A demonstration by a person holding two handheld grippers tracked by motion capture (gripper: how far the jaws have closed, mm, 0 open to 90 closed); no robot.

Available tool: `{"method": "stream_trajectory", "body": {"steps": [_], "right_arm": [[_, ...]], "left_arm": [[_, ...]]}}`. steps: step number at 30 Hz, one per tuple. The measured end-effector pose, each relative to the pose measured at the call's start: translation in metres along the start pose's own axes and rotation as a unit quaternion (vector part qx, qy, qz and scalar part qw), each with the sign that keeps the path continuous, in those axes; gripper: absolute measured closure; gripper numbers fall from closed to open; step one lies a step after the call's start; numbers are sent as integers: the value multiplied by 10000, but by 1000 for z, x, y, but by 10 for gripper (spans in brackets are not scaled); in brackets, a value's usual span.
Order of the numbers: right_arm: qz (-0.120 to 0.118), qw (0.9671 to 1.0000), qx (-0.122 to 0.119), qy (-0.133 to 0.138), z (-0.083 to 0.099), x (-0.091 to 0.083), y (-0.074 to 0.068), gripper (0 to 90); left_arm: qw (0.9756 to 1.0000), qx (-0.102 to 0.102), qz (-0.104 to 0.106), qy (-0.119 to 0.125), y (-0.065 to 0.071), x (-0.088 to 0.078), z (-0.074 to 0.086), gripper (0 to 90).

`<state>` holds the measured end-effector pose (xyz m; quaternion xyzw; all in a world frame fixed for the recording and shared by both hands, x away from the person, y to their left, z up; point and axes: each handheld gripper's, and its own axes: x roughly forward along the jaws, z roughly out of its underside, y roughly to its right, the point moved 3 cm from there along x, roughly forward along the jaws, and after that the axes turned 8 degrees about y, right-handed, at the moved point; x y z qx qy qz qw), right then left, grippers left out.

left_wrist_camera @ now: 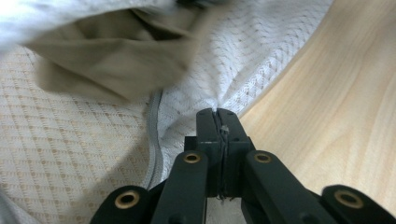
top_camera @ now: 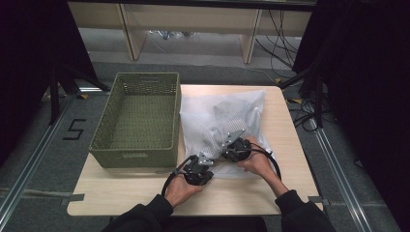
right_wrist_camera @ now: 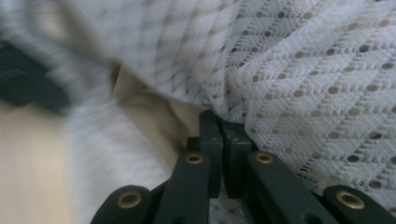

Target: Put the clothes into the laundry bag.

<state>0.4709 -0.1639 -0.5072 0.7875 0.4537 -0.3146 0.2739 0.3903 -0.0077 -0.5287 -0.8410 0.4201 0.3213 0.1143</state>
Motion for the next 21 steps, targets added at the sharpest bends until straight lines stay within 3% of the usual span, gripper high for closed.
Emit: {"method": "stream_trajectory", "body": {"steps": [4,5,9,10,11,14,15,17,21], "right_arm": [[302,9995,-50,-33,-6,12,23,898],[376,9993,40,-35,-7,14,29,898],[481,9987,180,47,-10,22,46,898],[504,9986,157,44,-11,22,47,898],[475,9985,271,-16,-12,22,46,898],[391,9992,47,71,-12,18,43,897],[295,9994,169,76,-11,14,40,897],[170,9996,201,123,-9,6,36,897],[-5,9995,181,270,-3,-16,26,898]], "left_arm": [[9999,78,83,-22,1,-2,1,886],[9999,81,72,-16,1,-2,1,885],[10000,30,68,33,2,0,2,885],[9998,143,97,-46,1,-2,1,885],[9999,119,87,-9,2,-2,1,884],[9998,188,81,-19,2,-2,2,882],[9998,162,79,16,2,-2,2,882],[9999,73,93,55,3,-2,2,882],[9998,172,84,-20,3,-5,2,882]]}}
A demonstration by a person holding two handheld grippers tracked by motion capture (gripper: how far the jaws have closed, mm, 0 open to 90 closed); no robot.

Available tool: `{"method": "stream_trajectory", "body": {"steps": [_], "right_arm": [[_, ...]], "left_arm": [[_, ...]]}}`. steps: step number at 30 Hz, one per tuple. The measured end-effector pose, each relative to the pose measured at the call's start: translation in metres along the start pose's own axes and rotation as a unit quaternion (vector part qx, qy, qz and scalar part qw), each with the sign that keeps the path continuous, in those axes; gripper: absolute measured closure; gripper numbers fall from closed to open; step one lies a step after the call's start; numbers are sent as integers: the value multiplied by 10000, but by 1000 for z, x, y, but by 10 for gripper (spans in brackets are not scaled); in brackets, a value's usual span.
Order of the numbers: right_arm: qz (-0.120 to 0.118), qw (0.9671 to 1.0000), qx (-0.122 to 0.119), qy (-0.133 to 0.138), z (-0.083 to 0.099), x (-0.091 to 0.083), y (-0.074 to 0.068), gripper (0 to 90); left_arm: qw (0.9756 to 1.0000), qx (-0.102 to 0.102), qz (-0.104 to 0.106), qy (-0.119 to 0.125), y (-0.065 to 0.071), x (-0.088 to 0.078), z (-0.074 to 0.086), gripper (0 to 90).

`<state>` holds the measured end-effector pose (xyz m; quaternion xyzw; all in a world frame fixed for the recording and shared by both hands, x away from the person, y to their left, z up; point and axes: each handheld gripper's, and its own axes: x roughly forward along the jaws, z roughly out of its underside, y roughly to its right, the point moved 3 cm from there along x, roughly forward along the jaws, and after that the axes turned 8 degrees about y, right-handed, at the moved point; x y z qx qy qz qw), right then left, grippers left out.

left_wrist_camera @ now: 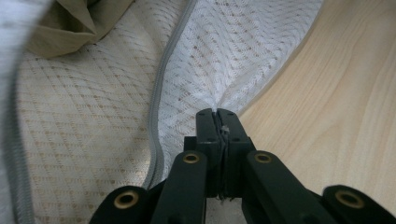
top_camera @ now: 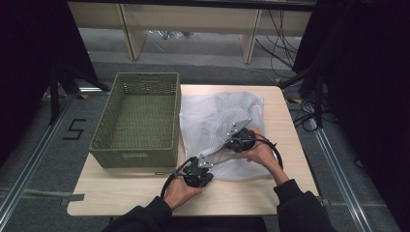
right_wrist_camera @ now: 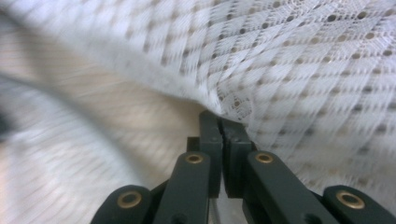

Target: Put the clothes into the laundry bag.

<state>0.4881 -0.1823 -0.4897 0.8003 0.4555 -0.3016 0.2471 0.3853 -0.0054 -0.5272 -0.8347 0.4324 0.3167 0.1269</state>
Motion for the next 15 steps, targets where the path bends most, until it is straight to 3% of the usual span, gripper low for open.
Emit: {"method": "stream_trajectory", "body": {"steps": [2,3,5,7,8,9,11,15], "right_arm": [[-101,9999,18,74,2,-13,-6,899],[-149,9998,-105,73,4,-18,-9,899],[-307,9995,-38,0,10,-27,-18,900],[-433,9986,-243,-195,20,-28,-25,900],[-480,9980,-200,-366,25,-28,-30,899],[-643,9961,-307,-526,30,-28,-33,900],[-646,9955,-326,-608,33,-31,-37,899],[-464,9977,-262,-431,31,-35,-38,894]], "left_arm": [[10000,-46,-13,65,0,-1,-1,882],[10000,-48,-12,80,-1,-2,-2,882],[9999,-60,-30,110,-1,-5,-4,882],[9999,-20,-40,117,-1,-6,-4,883],[9999,41,-7,107,0,-6,-4,882],[9999,60,-22,91,0,-6,-3,882],[9999,149,-10,49,1,-5,0,881],[10000,48,30,73,2,-5,1,861]]}}
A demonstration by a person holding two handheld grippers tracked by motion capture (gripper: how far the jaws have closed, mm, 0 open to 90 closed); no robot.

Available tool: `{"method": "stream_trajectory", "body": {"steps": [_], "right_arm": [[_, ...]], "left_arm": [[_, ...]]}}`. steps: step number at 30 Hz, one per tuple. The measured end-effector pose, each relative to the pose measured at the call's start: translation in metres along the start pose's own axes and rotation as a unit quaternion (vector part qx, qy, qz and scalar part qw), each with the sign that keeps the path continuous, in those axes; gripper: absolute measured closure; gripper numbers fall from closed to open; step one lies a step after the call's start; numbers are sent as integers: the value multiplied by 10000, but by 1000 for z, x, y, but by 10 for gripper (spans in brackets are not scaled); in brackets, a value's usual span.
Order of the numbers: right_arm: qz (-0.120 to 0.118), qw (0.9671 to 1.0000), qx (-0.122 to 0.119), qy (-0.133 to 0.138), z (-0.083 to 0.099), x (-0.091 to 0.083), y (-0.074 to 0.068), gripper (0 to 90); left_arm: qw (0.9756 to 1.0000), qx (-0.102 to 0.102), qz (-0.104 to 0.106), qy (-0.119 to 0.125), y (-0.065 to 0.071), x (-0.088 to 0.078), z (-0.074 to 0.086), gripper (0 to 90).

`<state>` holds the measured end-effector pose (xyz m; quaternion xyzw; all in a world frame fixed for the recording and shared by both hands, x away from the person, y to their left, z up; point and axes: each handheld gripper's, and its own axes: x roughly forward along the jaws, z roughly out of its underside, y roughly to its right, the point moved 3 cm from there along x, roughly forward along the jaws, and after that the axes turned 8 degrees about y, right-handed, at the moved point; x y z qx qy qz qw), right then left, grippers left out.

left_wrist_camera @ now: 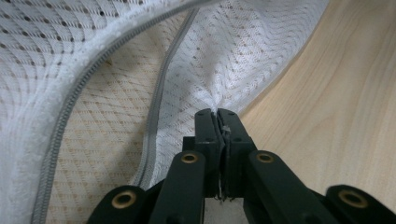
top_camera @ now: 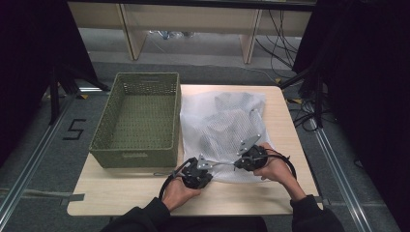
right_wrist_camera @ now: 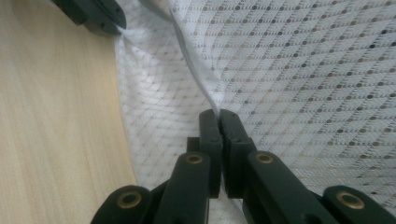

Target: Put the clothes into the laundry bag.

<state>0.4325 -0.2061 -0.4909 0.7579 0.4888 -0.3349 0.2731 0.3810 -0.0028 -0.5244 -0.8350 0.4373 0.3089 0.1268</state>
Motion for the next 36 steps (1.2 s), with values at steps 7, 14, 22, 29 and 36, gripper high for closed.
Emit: {"method": "stream_trajectory", "body": {"steps": [7,14,22,29,36], "right_arm": [[108,9983,225,526,-7,-4,0,622],[824,9845,731,1364,-14,-25,4,389],[1095,9712,1198,1745,-7,-39,5,358],[1211,9661,1354,1835,2,-45,2,351],[1292,9644,1444,1799,12,-49,-6,347]], "left_arm": [[9994,105,211,242,8,-20,-6,597],[9991,145,97,391,3,-46,0,432],[9973,-59,-35,725,-10,-75,7,336],[9948,-217,-170,977,-21,-93,14,272],[9950,-224,-246,944,-31,-101,27,181]]}}
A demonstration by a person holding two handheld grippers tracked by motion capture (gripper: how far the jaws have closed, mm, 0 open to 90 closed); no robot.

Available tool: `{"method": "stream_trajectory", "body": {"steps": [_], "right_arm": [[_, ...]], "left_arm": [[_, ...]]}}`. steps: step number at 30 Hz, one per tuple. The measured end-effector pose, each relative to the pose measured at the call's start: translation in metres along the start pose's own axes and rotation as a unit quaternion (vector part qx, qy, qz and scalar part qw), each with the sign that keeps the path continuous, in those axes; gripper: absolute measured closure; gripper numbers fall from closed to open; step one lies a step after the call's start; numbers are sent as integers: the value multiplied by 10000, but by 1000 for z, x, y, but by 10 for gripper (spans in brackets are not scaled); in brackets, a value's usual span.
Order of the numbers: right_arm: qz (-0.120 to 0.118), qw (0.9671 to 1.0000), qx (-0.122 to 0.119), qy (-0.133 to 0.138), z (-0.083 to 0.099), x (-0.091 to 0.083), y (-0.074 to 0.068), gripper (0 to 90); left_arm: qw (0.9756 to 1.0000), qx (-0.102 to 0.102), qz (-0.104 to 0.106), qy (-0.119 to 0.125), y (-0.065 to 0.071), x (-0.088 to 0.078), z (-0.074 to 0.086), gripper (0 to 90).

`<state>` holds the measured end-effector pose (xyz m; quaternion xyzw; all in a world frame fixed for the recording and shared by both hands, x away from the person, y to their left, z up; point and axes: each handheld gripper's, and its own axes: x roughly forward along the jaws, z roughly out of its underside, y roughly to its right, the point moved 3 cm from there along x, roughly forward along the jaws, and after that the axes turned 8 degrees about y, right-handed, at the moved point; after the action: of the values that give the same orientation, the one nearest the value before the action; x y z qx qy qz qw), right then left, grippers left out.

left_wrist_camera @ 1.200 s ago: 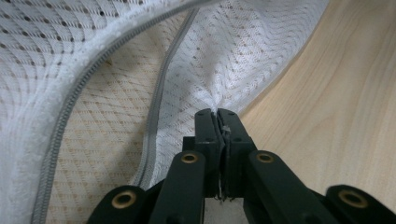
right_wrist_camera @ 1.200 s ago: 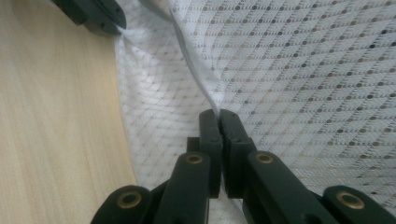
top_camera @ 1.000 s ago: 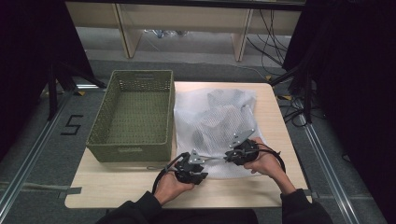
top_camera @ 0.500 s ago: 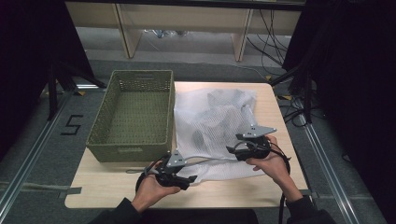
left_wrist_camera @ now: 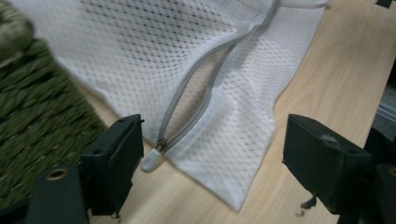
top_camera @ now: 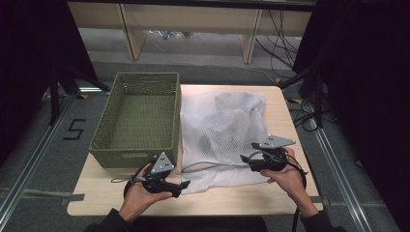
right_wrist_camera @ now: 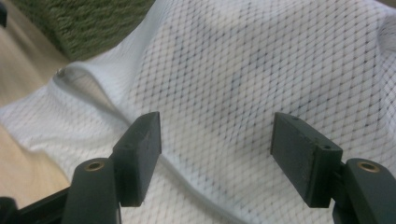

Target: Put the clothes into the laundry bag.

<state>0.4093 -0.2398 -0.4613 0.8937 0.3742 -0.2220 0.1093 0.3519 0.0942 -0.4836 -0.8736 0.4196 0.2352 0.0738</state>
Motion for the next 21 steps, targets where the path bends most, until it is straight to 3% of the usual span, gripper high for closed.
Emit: {"method": "stream_trajectory", "body": {"steps": [2,3,4,6,7,9,10,12,14,16,17,18,21], "right_arm": [[-13,9999,-94,68,3,-2,0,344],[-15,10000,-42,42,5,-3,-1,343],[-3,10000,-48,52,6,-5,-2,343],[28,9999,-76,82,11,-7,-3,341],[43,10000,22,47,13,-9,-5,340],[-35,10000,23,21,17,-12,-7,339],[9,9999,147,-38,20,-14,-9,337],[-23,9999,100,-31,23,-18,-9,334],[53,9999,148,16,25,-23,-11,335],[123,9998,144,75,27,-29,-11,333],[95,9996,273,-1,30,-31,-14,333],[30,9998,214,20,32,-32,-14,333],[-70,9995,172,-248,42,-36,-23,330]], "left_arm": [[9999,71,-86,4,-3,-2,2,176],[10000,47,-69,9,-3,-3,3,177],[9999,153,-6,-32,-5,-5,4,177],[9998,188,-100,-5,-6,-7,8,177],[9997,164,-151,-37,-6,-8,11,177],[9996,205,-129,-107,-7,-10,15,177],[9998,175,-106,-82,-6,-11,17,177],[9997,217,-75,-96,-5,-15,19,177],[9997,249,-42,56,-3,-19,20,172],[9999,91,-3,121,-2,-22,21,171],[9998,129,-87,98,-3,-23,22,170],[9999,17,-55,148,-2,-23,23,171],[9999,101,-91,51,-1,-25,27,171]]}}
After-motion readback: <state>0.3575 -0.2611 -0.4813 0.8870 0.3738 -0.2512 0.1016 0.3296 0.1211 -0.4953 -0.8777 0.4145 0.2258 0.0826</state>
